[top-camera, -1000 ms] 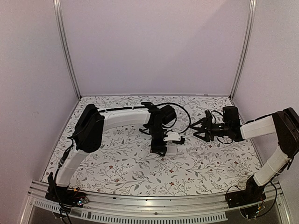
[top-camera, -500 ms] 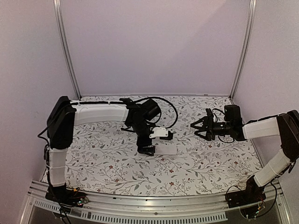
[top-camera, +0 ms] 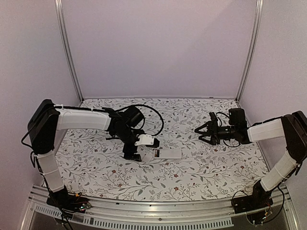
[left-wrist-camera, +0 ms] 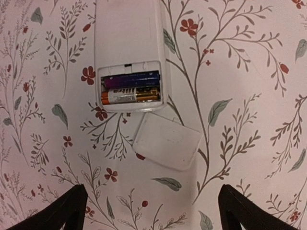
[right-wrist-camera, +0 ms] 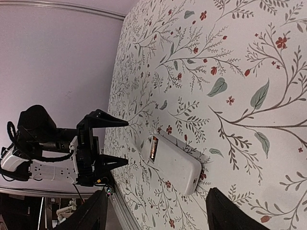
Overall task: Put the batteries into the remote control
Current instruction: Pick up the battery cover from the center of the board.
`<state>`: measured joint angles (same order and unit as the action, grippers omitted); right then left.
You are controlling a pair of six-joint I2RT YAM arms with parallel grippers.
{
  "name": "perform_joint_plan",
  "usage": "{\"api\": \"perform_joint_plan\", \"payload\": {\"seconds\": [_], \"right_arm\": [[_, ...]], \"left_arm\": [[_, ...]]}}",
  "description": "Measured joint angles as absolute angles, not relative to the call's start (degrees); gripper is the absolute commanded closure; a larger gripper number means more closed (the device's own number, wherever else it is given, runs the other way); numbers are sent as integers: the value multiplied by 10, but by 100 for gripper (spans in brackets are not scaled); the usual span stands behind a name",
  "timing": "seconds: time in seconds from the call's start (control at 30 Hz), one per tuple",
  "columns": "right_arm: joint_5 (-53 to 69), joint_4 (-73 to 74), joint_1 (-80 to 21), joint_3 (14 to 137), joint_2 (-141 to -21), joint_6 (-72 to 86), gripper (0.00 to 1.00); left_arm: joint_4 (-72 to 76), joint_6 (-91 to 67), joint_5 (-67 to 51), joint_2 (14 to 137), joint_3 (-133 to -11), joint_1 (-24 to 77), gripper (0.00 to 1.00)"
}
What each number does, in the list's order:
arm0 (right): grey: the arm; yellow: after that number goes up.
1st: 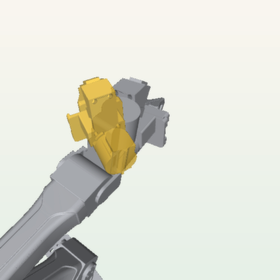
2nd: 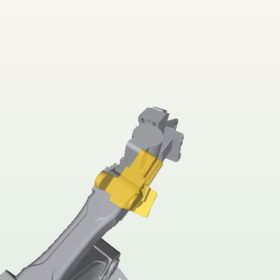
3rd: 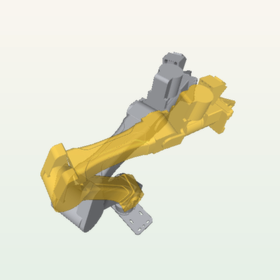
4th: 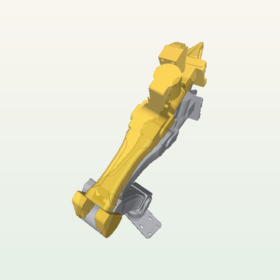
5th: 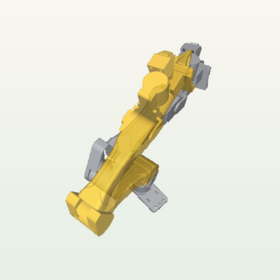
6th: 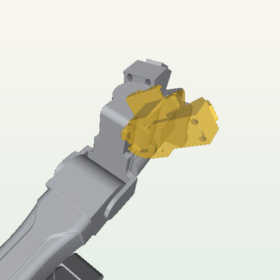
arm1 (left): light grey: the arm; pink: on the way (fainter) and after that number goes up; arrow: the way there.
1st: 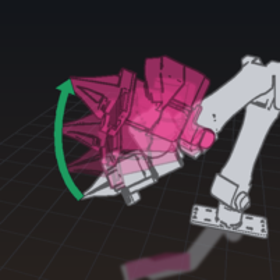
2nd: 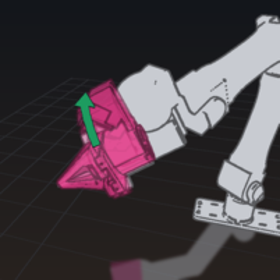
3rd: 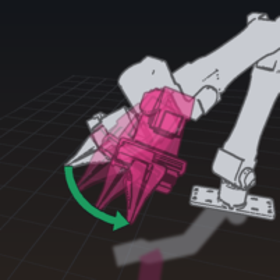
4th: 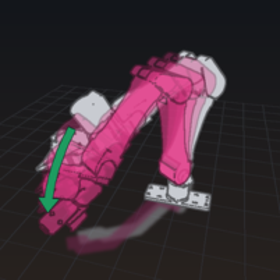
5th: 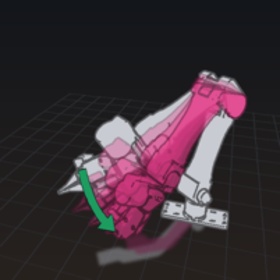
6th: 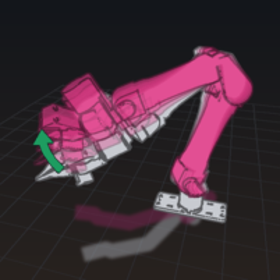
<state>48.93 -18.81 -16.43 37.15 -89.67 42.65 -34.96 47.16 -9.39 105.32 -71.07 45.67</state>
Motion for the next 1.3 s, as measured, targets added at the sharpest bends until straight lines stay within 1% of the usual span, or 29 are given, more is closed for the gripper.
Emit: {"api": "perform_joint_plan", "payload": {"seconds": [0.33,0.63,0.77,0.9,0.97,1.07,1.2,1.3], "right_arm": [[507,-184,-164,371,-916,419,30],[518,-184,-164,371,-934,413,32],[521,-184,-164,371,-943,411,33],[525,-184,-164,371,-946,411,33],[526,-184,-164,371,-949,411,34],[527,-184,-164,371,-950,411,34],[528,-184,-164,372,-954,411,35],[529,-184,-164,372,-964,411,35]], "left_arm": [[-361,515,-124,1145,-787,456,8],[-385,547,-144,1155,-790,456,10],[-386,553,-155,1157,-790,456,14],[-390,561,-162,1175,-792,456,16],[-396,562,-171,1181,-798,456,19],[-403,564,-174,1185,-805,456,27],[-407,567,-173,1186,-806,458,32],[-408,567,-170,1186,-806,460,41]]}}
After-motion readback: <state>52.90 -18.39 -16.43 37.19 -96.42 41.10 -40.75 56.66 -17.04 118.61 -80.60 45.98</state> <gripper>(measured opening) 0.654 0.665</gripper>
